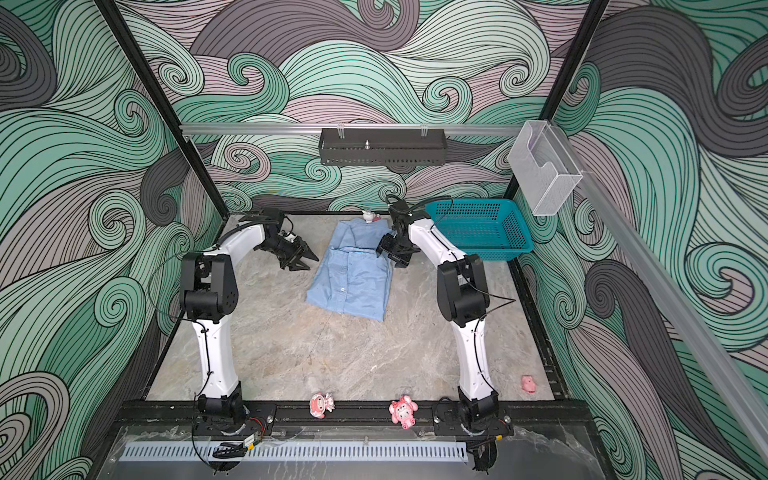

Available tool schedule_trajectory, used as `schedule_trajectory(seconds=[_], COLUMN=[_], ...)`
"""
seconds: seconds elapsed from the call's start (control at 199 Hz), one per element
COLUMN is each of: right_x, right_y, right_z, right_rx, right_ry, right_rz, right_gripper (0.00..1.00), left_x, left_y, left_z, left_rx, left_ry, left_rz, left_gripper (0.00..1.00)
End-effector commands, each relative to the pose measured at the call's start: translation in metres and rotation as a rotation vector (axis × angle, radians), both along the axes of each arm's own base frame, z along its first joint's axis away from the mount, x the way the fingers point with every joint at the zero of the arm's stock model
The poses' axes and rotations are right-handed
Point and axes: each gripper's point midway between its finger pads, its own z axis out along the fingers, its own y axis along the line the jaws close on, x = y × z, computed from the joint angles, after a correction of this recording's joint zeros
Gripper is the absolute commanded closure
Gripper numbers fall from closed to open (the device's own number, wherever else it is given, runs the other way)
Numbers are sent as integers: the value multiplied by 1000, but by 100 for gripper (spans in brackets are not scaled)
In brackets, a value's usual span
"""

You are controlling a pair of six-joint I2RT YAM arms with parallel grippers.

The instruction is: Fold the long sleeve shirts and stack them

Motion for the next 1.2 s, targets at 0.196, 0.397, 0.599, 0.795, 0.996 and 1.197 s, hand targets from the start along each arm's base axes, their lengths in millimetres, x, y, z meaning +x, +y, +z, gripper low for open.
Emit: schedule_trajectory(seconds=[0.196,0.397,0.599,0.795,0.996,1.197], right_x=[-11,-12,-11,-11,-14,-14], right_y=[15,22,28,25,22,17], right_z=[0,-14,-30,-47,-56,-57], right_rx=[-39,-45,-48,-78,-96,-112], right_ry=[-1,32,64,90,110,112], right_rz=[107,136,158,160,161,164], right_gripper=[33,35,41,53,57,60], left_x=[-9,-7,-4,12,23,25], left_y=[-14,-8,-3,-10,-21,-26], left_z=[-30,-38,-37,-38,-43,-53], left_rx=[117,170,197,176,138,127], left_ry=[99,127,110,81,62,74], left_rz=[-131,-159,-165,-182,-194,-203], left_gripper=[59,66,67,67,67,77])
